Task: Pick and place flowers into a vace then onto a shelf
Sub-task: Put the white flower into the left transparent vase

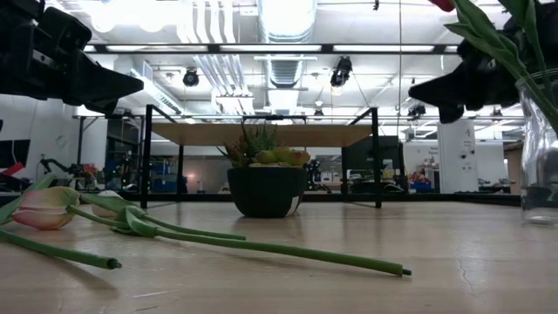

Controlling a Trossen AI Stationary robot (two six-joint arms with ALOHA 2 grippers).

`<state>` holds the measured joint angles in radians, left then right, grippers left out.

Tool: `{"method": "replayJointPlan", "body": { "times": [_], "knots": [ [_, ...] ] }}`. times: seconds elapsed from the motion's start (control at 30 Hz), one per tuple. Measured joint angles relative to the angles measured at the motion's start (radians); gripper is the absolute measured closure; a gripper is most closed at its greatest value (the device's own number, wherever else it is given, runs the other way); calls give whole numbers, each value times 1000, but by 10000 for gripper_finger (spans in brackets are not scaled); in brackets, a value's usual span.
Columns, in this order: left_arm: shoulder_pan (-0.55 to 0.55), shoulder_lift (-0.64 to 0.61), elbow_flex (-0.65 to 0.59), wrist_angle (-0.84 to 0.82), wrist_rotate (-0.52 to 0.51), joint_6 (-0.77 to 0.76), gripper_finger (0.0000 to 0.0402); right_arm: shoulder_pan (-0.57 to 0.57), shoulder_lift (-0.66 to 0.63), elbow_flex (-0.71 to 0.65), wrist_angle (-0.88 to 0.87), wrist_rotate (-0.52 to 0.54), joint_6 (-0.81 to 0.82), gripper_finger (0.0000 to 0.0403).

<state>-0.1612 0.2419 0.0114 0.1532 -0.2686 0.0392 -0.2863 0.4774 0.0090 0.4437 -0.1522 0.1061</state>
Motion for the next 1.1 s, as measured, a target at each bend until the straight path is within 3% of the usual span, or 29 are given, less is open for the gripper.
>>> {"method": "replayJointPlan", "body": {
  "times": [0.37,0.73,1.1],
  "knots": [
    [0,0,0,0,0,3,402,27,-41,0,-69,-57,-27,375],
    [0,0,0,0,0,4,402,62,-227,0,-165,-56,-7,375],
    [0,0,0,0,0,4,402,147,-438,0,-397,48,-42,375]
  ]
}}
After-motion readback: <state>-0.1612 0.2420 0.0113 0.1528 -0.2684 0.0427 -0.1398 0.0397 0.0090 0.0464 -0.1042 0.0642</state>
